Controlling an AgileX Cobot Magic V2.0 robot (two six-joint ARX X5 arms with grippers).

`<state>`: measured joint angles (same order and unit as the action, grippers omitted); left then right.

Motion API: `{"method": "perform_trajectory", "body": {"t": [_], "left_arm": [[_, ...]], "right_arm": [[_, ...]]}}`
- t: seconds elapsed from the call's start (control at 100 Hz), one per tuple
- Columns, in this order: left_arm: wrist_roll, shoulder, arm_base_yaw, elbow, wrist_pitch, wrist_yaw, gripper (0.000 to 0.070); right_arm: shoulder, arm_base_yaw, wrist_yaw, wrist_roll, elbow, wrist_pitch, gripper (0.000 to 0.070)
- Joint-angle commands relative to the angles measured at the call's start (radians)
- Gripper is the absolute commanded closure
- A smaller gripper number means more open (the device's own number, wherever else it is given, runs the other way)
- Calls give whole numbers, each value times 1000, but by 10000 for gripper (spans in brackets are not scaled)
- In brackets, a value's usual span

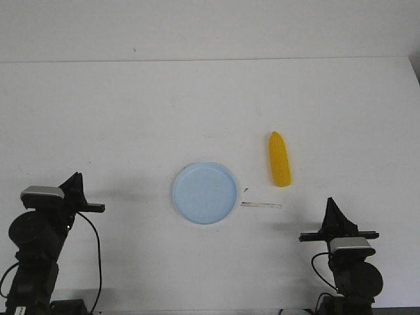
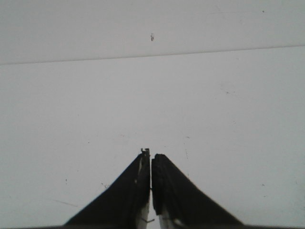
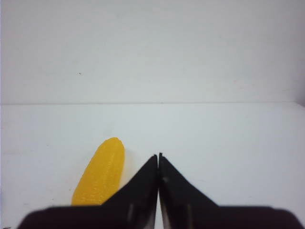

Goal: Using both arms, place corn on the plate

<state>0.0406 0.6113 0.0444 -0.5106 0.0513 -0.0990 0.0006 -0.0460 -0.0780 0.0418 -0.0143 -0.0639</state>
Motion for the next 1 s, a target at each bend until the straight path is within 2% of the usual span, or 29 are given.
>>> {"method": "perform_trajectory", "body": {"t": [0.0,0.17,0.6,0.99], "left_arm": [[-68,-51,5,34,28,3,699],[-144,-195,5,105,8,3,699],[-143,-388,5,106,-27,2,699],[-143,-412,5,106,-27,2,699]], "right_arm": [[0,1,0,10,2,-11,696],[0,1,0,10,2,-11,696],[0,1,0,10,2,-11,696],[0,0,0,10,2,-11,696]]}}
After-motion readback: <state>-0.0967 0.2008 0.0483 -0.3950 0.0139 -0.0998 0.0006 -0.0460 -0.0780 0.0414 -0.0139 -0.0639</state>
